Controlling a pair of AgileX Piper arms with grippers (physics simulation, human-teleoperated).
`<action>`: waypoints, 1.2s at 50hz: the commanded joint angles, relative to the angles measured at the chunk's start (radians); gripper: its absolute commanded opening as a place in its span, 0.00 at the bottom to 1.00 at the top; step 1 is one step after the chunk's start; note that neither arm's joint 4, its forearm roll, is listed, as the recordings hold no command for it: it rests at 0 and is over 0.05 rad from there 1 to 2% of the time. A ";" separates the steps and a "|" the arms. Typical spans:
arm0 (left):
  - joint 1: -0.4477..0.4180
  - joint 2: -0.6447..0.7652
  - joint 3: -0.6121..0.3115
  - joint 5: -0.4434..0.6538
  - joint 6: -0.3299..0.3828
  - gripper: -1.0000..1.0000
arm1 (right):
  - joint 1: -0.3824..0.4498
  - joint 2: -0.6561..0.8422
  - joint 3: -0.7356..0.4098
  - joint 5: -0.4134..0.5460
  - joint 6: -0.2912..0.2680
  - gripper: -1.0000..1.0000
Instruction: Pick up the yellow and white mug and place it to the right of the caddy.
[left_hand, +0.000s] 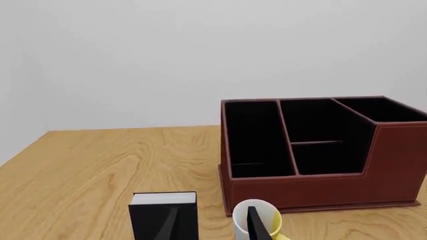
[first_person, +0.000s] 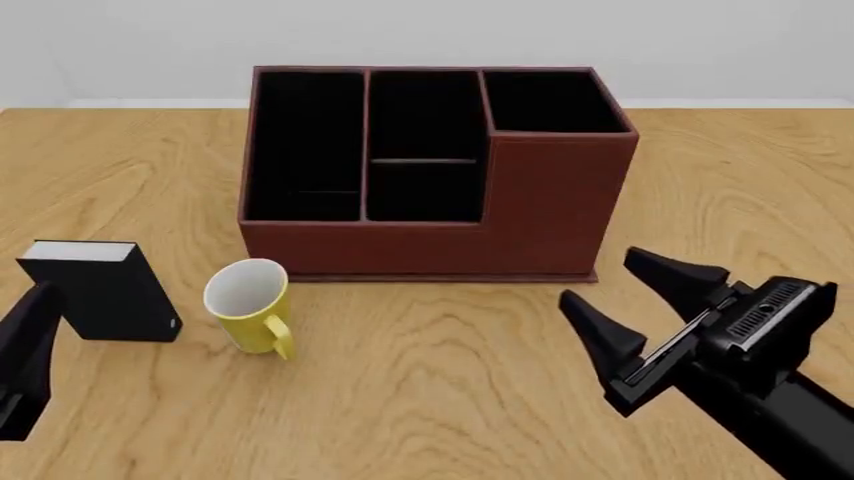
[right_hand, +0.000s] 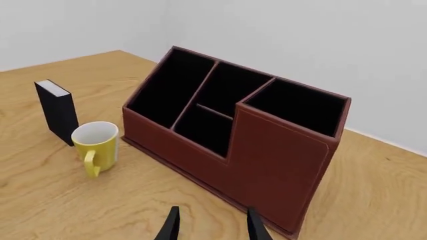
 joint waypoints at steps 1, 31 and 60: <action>-0.001 0.000 -0.002 0.001 0.000 1.00 | 0.026 0.038 -0.018 -0.022 0.001 1.00; 0.003 0.000 -0.003 0.000 -0.003 1.00 | 0.096 0.211 -0.071 -0.121 0.014 1.00; 0.002 0.000 -0.005 0.000 0.000 1.00 | 0.162 0.339 -0.150 -0.165 0.006 1.00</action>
